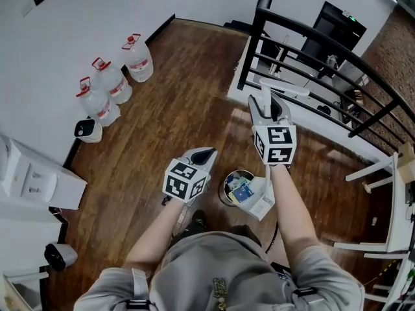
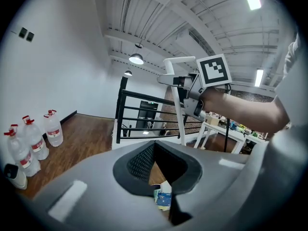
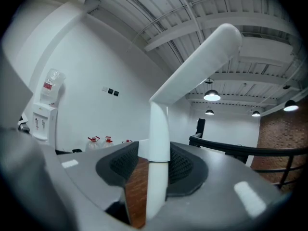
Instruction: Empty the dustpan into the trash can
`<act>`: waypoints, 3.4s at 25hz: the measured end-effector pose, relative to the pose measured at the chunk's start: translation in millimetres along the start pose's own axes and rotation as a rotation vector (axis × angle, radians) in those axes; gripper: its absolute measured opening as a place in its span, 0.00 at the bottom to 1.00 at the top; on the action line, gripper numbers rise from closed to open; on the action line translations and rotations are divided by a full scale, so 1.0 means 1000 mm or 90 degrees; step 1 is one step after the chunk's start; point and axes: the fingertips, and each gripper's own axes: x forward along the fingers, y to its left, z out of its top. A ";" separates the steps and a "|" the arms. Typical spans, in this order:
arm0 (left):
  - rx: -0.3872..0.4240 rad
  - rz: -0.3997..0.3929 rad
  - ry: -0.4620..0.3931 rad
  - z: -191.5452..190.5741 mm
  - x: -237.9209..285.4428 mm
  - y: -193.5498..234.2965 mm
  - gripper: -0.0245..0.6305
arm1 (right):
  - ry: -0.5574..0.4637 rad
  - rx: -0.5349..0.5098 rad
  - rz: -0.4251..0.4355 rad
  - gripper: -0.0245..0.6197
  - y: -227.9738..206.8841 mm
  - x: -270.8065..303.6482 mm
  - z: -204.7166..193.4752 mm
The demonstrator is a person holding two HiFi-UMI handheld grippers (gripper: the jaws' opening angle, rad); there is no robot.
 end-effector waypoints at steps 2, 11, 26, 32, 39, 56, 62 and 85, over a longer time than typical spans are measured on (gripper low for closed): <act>-0.001 -0.001 0.001 0.001 -0.002 0.010 0.02 | 0.006 0.001 0.000 0.29 0.005 0.011 -0.002; -0.005 0.000 0.001 0.006 -0.002 0.038 0.02 | 0.012 0.002 0.001 0.28 0.010 0.029 -0.004; 0.033 -0.087 0.021 0.012 0.055 -0.043 0.02 | -0.016 0.055 -0.040 0.29 -0.060 -0.056 -0.004; 0.059 -0.134 0.035 0.009 0.081 -0.102 0.02 | -0.025 0.083 -0.096 0.28 -0.111 -0.121 -0.014; 0.081 -0.169 0.050 0.005 0.105 -0.169 0.02 | -0.045 0.158 -0.124 0.26 -0.160 -0.199 -0.020; 0.151 -0.258 0.080 0.000 0.153 -0.296 0.02 | -0.158 0.212 -0.211 0.22 -0.254 -0.357 -0.006; 0.170 -0.289 0.104 -0.012 0.170 -0.330 0.02 | -0.172 0.202 -0.260 0.22 -0.292 -0.399 -0.032; 0.240 -0.434 0.262 -0.190 0.279 -0.472 0.02 | -0.130 0.300 -0.315 0.22 -0.342 -0.526 -0.338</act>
